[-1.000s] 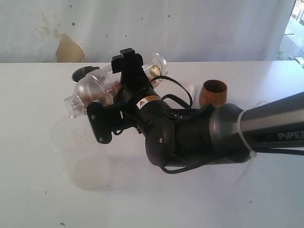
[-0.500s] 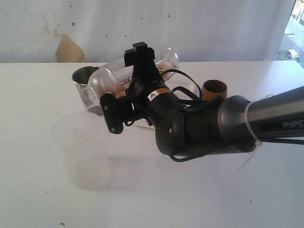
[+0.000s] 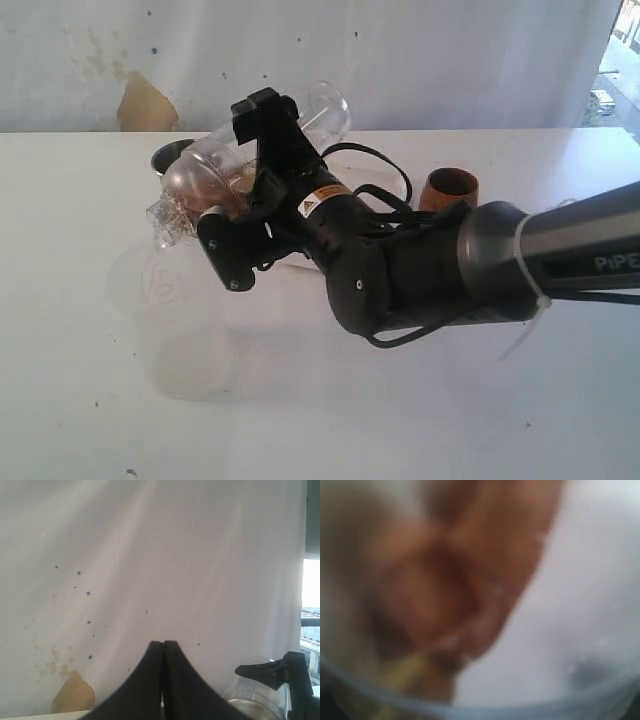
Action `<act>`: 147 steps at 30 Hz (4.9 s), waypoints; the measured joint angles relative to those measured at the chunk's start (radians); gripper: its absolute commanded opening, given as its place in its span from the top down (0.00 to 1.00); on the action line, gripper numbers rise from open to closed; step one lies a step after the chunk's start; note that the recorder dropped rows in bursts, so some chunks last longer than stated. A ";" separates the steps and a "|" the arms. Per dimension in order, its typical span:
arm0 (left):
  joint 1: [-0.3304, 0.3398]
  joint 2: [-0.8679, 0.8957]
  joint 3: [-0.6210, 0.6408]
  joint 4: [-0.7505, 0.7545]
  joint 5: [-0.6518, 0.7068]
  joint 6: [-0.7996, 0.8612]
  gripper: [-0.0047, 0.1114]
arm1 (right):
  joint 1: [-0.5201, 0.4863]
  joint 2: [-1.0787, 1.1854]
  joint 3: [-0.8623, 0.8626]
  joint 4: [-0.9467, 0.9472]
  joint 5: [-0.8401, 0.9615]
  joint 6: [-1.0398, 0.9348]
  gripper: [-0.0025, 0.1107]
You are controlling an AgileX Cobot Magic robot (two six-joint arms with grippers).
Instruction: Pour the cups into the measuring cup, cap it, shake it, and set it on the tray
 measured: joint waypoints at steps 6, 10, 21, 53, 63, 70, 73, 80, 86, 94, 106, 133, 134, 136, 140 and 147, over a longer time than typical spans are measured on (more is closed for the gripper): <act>0.000 0.000 0.000 -0.002 0.000 0.002 0.96 | -0.012 0.000 0.000 -0.007 -0.002 0.000 0.98; 0.000 0.000 0.000 -0.002 0.000 0.002 0.96 | -0.025 0.000 0.000 -0.016 -0.007 0.000 0.98; 0.000 0.000 0.000 -0.002 0.000 0.002 0.96 | -0.030 0.000 0.000 -0.167 -0.007 0.000 0.98; 0.000 0.000 0.000 -0.002 0.004 0.006 0.96 | -0.070 0.000 0.000 -0.402 -0.093 0.000 0.98; 0.000 0.000 0.000 -0.002 0.006 0.006 0.96 | -0.085 0.020 -0.027 -0.411 -0.089 0.000 0.98; 0.000 0.000 0.000 -0.002 0.006 0.006 0.96 | -0.095 0.067 -0.062 -0.405 -0.084 0.000 0.98; 0.000 0.000 0.000 -0.002 0.006 0.006 0.96 | -0.095 0.068 -0.067 -0.405 -0.084 0.000 0.98; 0.000 0.000 0.000 -0.002 0.006 0.006 0.96 | -0.100 0.068 -0.067 -0.480 -0.084 0.000 0.98; 0.000 0.000 0.000 -0.002 0.006 0.006 0.96 | -0.100 0.068 -0.068 -0.510 -0.084 0.000 0.98; 0.000 0.000 0.000 -0.002 0.006 0.006 0.96 | -0.100 0.068 -0.068 -0.517 -0.084 0.000 0.98; 0.000 0.000 0.000 -0.002 0.025 0.006 0.96 | -0.100 0.068 -0.068 -0.527 -0.088 0.000 0.98; 0.000 0.000 0.000 -0.002 0.029 0.006 0.96 | -0.100 0.068 -0.068 -0.527 -0.132 0.000 0.98; 0.000 0.000 0.000 -0.002 0.029 0.006 0.96 | -0.100 0.068 -0.068 -0.527 -0.132 0.000 0.98; 0.000 0.000 0.000 -0.002 0.029 0.006 0.96 | -0.100 0.068 -0.068 -0.527 -0.132 0.000 0.98; 0.000 0.000 0.000 -0.002 0.029 0.006 0.96 | -0.100 0.068 -0.068 -0.527 -0.132 0.000 0.98; 0.000 0.000 0.000 -0.002 0.029 0.006 0.96 | -0.100 0.068 -0.068 -0.527 -0.132 0.000 0.98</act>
